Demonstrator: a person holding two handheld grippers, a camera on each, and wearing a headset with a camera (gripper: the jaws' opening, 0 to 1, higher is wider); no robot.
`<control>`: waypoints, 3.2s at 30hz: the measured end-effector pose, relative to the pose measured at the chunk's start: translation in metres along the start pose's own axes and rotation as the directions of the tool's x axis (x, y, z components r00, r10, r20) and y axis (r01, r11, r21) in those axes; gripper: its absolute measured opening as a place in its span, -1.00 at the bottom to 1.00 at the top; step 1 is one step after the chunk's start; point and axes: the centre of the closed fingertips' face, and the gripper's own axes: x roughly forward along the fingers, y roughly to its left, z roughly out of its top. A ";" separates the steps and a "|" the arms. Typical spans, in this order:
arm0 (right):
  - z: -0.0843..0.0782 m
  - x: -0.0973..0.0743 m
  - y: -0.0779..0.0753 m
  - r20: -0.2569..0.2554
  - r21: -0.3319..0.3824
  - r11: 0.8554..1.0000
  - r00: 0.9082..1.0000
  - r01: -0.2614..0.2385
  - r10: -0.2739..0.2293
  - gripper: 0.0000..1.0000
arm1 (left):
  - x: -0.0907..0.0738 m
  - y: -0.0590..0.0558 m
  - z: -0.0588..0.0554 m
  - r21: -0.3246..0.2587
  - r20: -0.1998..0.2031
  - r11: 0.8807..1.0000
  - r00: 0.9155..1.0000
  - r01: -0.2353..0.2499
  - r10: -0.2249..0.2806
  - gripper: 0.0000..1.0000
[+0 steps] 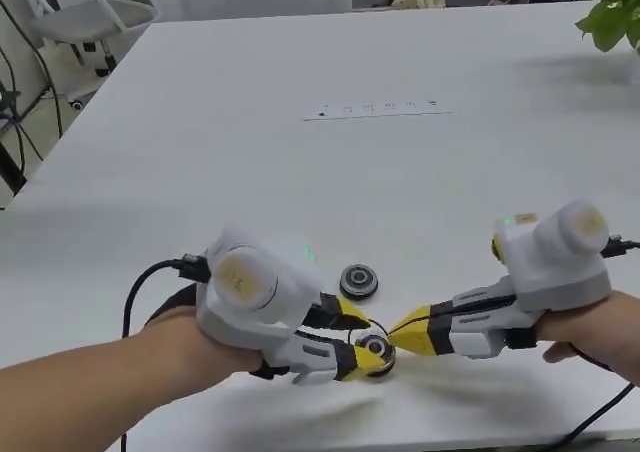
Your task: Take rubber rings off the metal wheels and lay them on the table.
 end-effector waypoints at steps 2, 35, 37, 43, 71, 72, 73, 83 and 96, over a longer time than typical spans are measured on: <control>0.002 -0.001 0.000 0.007 0.003 1.000 1.000 -0.001 0.001 -1.00 | -0.005 -0.001 0.003 -0.002 0.013 1.000 1.000 -0.003 0.003 -0.53; 0.034 0.003 0.006 0.053 -0.020 1.000 0.999 0.002 -0.001 -1.00 | -0.081 0.015 0.012 -0.106 0.140 0.983 0.977 -0.150 0.164 -0.03; 0.035 0.006 0.006 0.052 -0.023 1.000 0.999 0.001 0.000 -1.00 | -0.084 0.016 0.011 -0.112 0.142 0.981 0.975 -0.158 0.173 -0.02; 0.040 0.013 0.007 0.047 -0.032 0.999 0.999 -0.005 0.007 -1.00 | -0.091 0.019 0.006 -0.120 0.139 0.977 0.971 -0.178 0.194 -0.01; 0.037 0.048 0.003 0.000 -0.053 0.999 1.000 -0.013 0.013 -1.00 | -0.112 0.027 -0.014 -0.178 0.131 0.957 0.958 -0.230 0.254 0.02; 0.035 0.050 0.003 -0.005 -0.053 0.998 1.000 -0.012 0.012 -1.00 | -0.112 0.026 -0.014 -0.177 0.131 0.957 0.958 -0.229 0.253 0.02; 0.035 0.050 0.003 -0.006 -0.054 0.998 1.000 -0.012 0.011 -1.00 | -0.111 0.026 -0.014 -0.177 0.130 0.957 0.959 -0.228 0.252 0.02; 0.022 0.057 -0.007 -0.043 -0.057 0.998 0.999 0.013 -0.016 -1.00 | -0.110 0.024 -0.015 -0.176 0.127 0.959 0.961 -0.223 0.247 0.02; 0.016 0.062 -0.012 -0.070 -0.062 0.997 0.997 0.040 -0.044 -1.00 | -0.112 0.023 -0.019 -0.179 0.118 0.957 0.961 -0.227 0.250 0.06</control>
